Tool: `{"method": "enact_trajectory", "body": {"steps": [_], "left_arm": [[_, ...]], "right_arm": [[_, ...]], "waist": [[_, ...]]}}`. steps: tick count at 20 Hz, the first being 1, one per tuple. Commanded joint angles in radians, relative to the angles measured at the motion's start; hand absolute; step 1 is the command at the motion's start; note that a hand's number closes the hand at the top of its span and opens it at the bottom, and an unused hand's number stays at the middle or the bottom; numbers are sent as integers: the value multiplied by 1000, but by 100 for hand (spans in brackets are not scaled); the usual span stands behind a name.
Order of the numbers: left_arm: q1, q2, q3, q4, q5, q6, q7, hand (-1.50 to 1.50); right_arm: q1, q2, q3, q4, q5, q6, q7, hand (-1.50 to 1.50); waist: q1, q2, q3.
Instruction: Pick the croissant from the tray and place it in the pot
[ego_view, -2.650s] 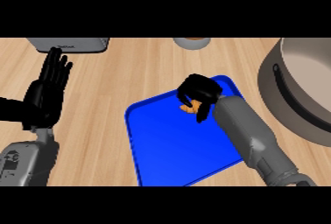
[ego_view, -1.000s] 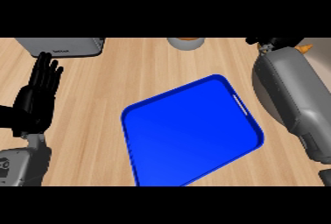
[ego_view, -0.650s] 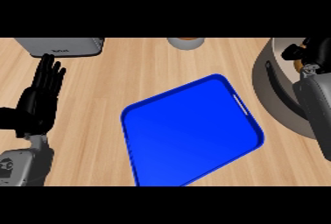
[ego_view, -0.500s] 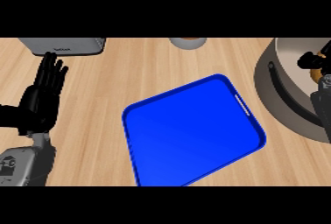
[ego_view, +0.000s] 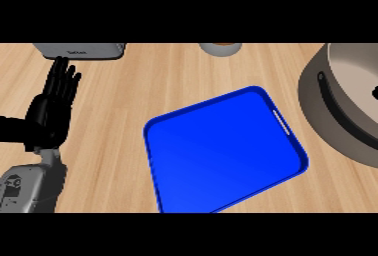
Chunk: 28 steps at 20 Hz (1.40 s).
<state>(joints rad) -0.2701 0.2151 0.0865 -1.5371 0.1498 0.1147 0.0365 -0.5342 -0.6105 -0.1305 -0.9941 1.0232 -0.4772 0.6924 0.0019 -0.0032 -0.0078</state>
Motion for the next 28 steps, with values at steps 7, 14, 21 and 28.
{"method": "enact_trajectory", "body": {"steps": [7, 14, 21, 28], "left_arm": [[-14, -1, -7, -12, -6, -8, 7, 0], [-24, -3, -2, -15, -13, 3, 12, 0], [-5, -14, 14, 38, -8, -10, -51, 0], [-22, 0, 19, 1, -16, 9, 16, 0]], "right_arm": [[-8, 40, -158, 164, -288, 70, -186, -150], [17, 44, -175, 183, -362, 53, -421, -150], [-67, 47, -313, 140, -521, -22, -488, -150], [41, 91, -434, -17, -699, -57, -568, -150]], "waist": [[12, 8, 11], [12, 9, 11], [5, 8, 9], [-12, -1, 8]]}}
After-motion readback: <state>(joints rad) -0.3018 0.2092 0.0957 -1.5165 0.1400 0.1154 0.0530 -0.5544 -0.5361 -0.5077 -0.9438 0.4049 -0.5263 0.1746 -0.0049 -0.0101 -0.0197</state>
